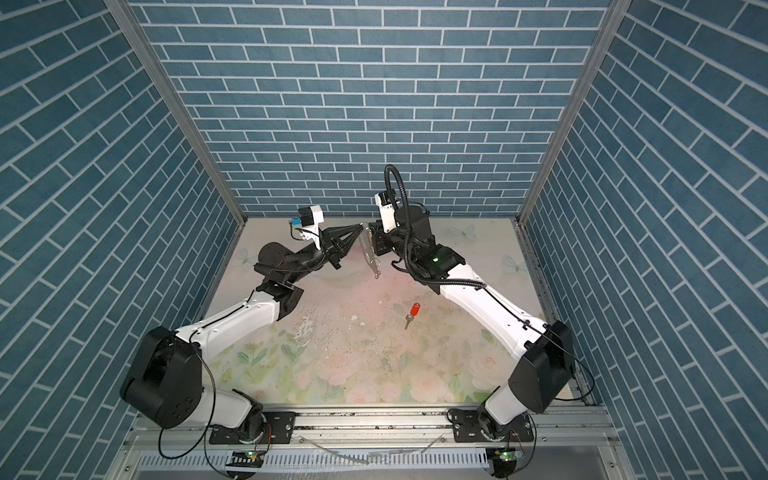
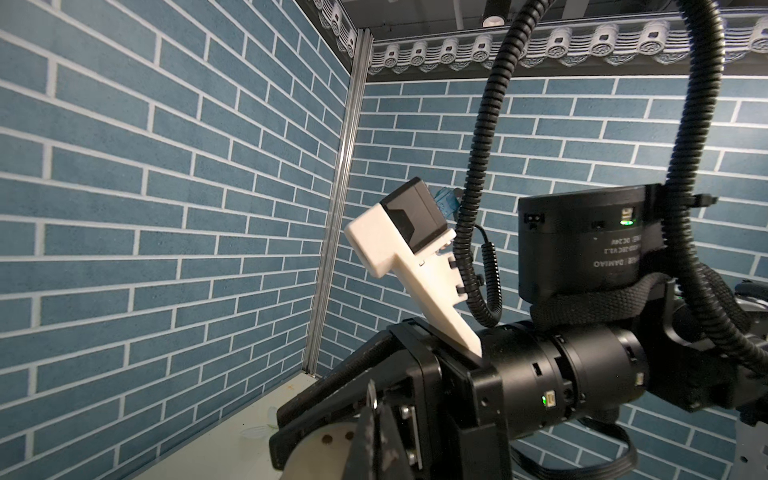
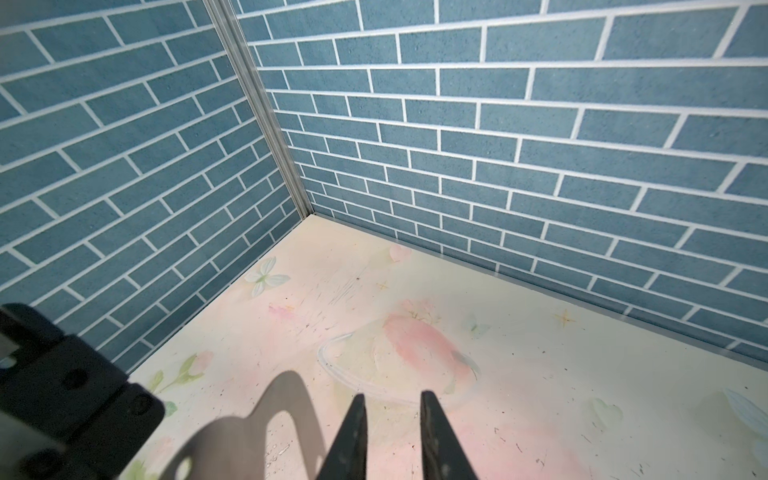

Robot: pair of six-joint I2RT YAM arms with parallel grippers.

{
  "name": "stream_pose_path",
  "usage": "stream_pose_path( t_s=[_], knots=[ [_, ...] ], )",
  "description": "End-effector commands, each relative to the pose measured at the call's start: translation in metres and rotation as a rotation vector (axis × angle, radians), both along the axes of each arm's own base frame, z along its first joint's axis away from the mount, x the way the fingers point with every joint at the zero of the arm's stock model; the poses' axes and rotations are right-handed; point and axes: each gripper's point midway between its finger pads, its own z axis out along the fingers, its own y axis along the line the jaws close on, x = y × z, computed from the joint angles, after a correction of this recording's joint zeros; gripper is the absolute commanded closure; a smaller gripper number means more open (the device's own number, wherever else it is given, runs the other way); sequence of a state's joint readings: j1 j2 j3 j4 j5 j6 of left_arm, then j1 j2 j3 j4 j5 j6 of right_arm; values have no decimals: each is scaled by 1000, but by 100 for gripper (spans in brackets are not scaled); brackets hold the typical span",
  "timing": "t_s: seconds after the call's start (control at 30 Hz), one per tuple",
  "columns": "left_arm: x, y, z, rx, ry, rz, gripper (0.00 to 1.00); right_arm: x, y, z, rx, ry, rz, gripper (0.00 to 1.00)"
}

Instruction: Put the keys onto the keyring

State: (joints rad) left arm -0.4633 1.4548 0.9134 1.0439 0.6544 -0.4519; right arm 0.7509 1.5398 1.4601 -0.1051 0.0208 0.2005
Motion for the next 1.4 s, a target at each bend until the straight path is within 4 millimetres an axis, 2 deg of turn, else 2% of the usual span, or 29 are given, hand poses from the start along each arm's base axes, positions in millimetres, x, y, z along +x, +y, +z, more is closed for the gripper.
stream_pose_path(
  t_s=[0.0,0.5,0.83,0.93,1.07,1.37],
  knots=[
    [-3,-1,4,-4,-28,-8,100,-5,10,18,6,-48,44,76],
    [-4,-6,3,-13,-26,-36,100,-27,37,12,-4,-52,202,79],
    [-4,-8,3,-25,-28,-51,100,-34,44,-3,-44,-35,241,82],
    [-4,-8,3,-26,-28,-53,100,-34,38,-5,-63,-44,222,83],
    [-4,-7,2,-24,-28,-54,100,-32,19,1,-79,-80,167,83],
    [-8,-8,2,-27,-23,-76,100,-36,-16,14,-102,-113,113,76]
  ],
)
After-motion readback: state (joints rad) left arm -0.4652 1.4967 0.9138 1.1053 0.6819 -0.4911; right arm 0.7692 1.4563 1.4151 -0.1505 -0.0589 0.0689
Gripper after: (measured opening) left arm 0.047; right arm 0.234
